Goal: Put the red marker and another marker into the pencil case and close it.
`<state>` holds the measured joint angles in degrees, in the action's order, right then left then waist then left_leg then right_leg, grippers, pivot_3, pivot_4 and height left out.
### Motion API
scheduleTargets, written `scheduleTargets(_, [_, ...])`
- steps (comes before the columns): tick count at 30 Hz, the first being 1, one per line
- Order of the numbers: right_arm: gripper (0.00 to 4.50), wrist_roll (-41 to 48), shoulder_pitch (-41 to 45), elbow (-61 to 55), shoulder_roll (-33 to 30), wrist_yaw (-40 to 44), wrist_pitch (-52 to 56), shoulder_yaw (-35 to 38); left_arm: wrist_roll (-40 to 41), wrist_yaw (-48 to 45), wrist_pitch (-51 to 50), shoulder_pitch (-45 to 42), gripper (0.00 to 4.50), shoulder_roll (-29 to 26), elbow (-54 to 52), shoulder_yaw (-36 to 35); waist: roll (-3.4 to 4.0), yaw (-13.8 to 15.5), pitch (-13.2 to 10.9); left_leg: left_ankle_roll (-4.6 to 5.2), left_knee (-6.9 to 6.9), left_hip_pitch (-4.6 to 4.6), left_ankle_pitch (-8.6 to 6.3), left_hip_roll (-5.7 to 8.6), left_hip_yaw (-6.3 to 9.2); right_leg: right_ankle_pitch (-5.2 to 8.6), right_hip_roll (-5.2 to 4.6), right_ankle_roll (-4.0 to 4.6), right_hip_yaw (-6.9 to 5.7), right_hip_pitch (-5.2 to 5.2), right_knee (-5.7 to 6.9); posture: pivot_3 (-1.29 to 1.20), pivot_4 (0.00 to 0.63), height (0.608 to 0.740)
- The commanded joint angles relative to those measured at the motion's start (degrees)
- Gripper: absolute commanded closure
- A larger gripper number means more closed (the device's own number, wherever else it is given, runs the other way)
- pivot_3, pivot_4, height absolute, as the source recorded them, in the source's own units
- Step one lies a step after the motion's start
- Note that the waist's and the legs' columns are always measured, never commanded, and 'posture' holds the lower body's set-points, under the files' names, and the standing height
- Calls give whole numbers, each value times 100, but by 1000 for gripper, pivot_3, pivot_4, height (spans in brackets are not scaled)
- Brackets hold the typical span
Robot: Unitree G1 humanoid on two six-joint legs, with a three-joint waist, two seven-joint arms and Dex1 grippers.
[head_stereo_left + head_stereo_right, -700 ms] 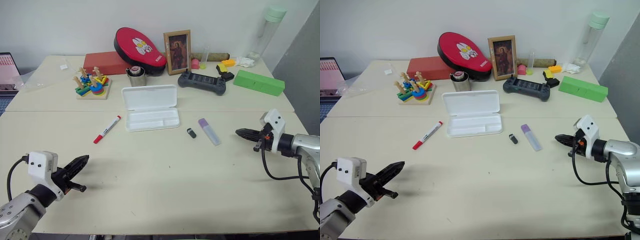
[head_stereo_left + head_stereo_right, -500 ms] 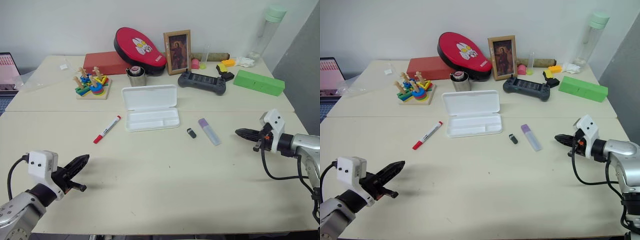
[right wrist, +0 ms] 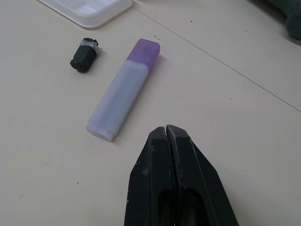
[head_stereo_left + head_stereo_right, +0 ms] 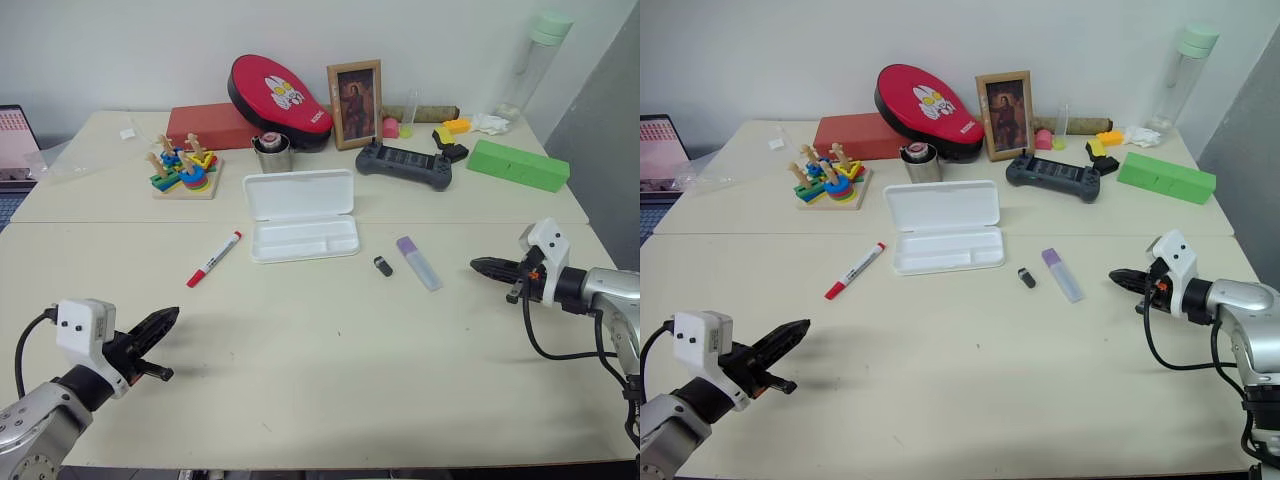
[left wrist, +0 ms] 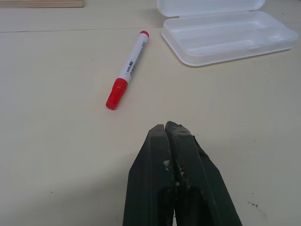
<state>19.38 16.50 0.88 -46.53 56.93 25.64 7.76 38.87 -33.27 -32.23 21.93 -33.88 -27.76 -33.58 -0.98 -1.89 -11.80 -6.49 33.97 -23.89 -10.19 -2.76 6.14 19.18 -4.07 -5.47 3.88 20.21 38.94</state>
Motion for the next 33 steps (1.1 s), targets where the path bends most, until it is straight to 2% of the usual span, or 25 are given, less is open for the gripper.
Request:
scheduleTargets(1, [4500, 79, 67, -88, -25, 23, -25, 66, -5, -13, 75, 4, 4434, -59, -136, -116, 0, 0, 0, 0, 0, 0, 0, 0, 0, 0, 0, 0, 0, 0, 0, 0, 150, 740])
scheduleTargets(14, [4500, 95, 39, -170, -75, 116, 9, 50, 29, -91, 117, 17, 4434, -51, -120, -116, 0, 0, 0, 0, 0, 0, 0, 0, 0, 0, 0, 0, 0, 0, 0, 0, 150, 740])
scheduleTargets(19, [4500, 123, 41, -517, -316, 500, -97, -56, 71, -378, -15, -76, 4434, -396, -105, -82, 0, 0, 0, 0, 0, 0, 0, 0, 0, 0, 0, 0, -1, 1, 0, 0, 150, 740])
scheduleTargets(25, [4500, 331, 193, -989, -437, 750, 68, -67, 169, -365, -374, -733, 4434, -911, -140, 100, 0, 1, 0, 0, 0, 0, 0, 0, 1, 0, 0, -1, -1, 0, 1, 0, 150, 740])
scheduleTargets(33, [4500, 359, 153, -1229, -445, 739, 76, -104, 159, -383, -658, -1092, 4434, -1038, -62, 297, -1, -1, -1, 0, -3, -2, 0, 0, 0, 0, 0, 0, -1, 3, -4, 0, 150, 740])
